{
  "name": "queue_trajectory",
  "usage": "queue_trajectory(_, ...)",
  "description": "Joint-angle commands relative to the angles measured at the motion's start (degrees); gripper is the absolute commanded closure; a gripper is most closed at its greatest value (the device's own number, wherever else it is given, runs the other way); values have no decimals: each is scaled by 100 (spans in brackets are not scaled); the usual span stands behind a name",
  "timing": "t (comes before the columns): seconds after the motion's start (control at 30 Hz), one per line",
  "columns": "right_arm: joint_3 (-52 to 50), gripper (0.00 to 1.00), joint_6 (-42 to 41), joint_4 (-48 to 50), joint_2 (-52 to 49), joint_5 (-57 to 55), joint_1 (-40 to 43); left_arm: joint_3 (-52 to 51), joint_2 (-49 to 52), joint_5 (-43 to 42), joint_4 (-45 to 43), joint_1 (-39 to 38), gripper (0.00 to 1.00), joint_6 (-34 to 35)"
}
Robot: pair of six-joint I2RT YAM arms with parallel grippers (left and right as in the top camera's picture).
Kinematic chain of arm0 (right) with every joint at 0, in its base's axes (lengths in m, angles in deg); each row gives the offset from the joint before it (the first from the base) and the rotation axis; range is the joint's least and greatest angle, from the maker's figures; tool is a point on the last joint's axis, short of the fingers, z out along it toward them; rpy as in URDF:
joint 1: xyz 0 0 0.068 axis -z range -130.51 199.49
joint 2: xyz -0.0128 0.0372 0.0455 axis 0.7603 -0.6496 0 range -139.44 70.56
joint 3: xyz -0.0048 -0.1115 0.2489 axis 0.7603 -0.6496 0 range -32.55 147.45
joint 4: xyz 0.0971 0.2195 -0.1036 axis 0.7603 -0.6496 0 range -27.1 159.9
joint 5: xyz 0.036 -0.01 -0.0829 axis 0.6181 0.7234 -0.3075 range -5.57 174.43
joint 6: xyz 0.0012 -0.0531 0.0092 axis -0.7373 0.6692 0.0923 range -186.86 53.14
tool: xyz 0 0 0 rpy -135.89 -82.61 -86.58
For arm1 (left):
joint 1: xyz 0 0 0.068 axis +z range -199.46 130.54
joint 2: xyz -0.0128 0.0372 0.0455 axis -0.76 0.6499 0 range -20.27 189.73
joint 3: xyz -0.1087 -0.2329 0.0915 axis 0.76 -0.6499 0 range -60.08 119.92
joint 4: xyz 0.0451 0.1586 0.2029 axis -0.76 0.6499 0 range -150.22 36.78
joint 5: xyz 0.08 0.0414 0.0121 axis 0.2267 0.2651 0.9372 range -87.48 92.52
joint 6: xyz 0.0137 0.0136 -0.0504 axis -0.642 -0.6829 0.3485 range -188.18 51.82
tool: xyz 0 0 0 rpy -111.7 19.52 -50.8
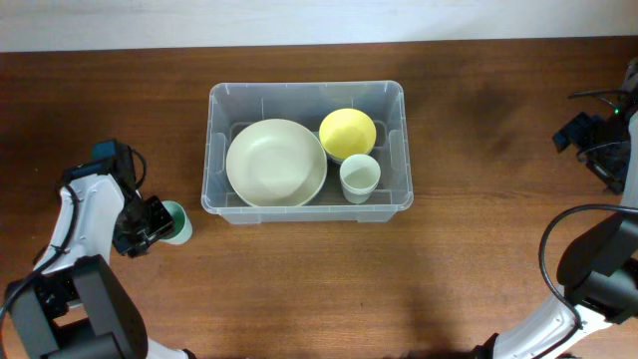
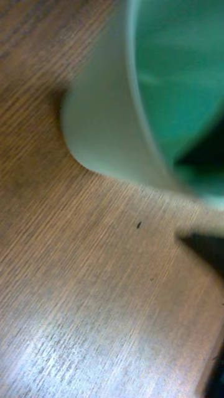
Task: Pack container
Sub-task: 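Grasp the mint-green cup rim with the left gripper and lift, then carry the mint-green cup right and lower it into the white cup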
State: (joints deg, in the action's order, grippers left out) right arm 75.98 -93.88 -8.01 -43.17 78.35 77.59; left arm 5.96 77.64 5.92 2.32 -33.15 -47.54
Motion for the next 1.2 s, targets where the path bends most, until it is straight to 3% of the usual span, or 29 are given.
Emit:
queue_trajectory(0.0,-7,1,-48,0,0,-11,-7,-33,-98,28,-142,92,99,63)
queue_trajectory(0.27,-7,1,-48,0,0,-11,-7,664,-118,37,-468,894,99,302)
queue_trajectory(0.47,-7,1,-48,0,0,-11,-7,2361,-299,-822,-470,1086,99,278)
queue_trajectory(0.53,-4,1,-48,0,0,-11,-7,2861,-361,-1388,-479,876,99,-79)
queue_trajectory(0.7,-4,1,-48,-2,0,-11,-7,3482,-479,-2232,-479,-382,99,-817)
queue_trajectory(0.97,-4,1,-48,0,0,-11,-7,3488,-216,-2111,-730,-3095,99,-1080)
queue_trajectory(1.17,-7,1,-48,0,0,-11,-7,3488,348,-1364,-824,-4306,99,-1113)
